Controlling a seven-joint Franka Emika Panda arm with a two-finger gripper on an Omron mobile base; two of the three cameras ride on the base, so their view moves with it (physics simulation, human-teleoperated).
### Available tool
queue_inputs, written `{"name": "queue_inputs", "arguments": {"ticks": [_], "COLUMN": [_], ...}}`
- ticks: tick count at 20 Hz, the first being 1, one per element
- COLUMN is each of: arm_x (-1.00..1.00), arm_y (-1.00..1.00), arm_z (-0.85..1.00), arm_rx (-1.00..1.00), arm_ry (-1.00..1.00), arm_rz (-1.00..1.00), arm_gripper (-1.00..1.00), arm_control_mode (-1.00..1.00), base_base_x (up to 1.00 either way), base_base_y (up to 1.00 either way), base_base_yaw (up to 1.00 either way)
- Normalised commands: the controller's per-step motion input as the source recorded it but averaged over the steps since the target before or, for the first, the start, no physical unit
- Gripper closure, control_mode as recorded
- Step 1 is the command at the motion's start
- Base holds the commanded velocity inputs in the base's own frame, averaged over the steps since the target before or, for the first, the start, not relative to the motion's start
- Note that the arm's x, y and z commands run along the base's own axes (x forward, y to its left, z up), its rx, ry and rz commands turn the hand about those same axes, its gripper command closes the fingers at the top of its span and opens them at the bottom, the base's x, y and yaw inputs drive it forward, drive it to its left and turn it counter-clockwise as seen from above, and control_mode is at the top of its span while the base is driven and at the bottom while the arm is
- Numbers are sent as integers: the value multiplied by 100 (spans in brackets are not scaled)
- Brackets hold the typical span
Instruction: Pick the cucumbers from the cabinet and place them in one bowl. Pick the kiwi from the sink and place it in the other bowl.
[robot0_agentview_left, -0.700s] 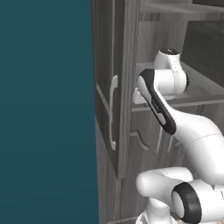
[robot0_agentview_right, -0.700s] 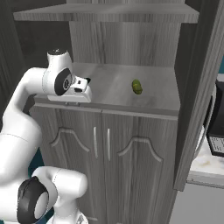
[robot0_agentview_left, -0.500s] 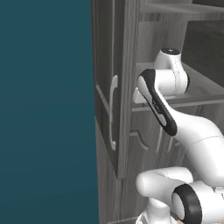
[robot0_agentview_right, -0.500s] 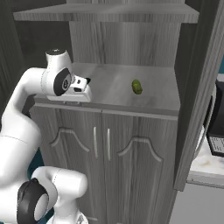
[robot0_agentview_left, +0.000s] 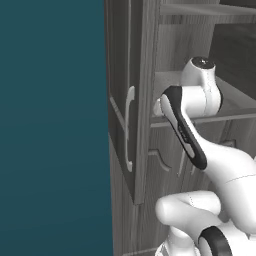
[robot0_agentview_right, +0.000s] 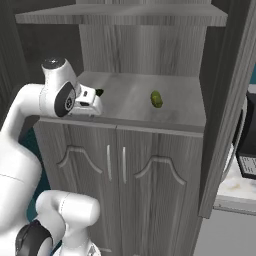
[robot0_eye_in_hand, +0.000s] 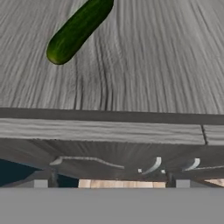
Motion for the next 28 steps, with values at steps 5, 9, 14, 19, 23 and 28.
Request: {"name": "queue_inputs", "arguments": {"ticks": [5,9,14,19,23,28], "arm_x": [29,40,39,40,46,42], "arm_y": [0,3,25,37,15,1], "arm_z": [18,15,-1,-4,0,-8], "arm_rx": [0,0,0,0,2,3], "arm_ry": [0,0,-2,-2,-3,-6], "arm_rz": [-2,-1,-4,-6,-9,-2], "arm_gripper": [-100,-100,-100,-100,-100,-100], "arm_control_mode": [-100,-100,-100,-100,-100,-100], "base_base_x": [0,0,0,0,0,0], "base_base_y": [0,0,0,0,0,0], "base_base_yaw": [0,0,0,0,0,0]}}
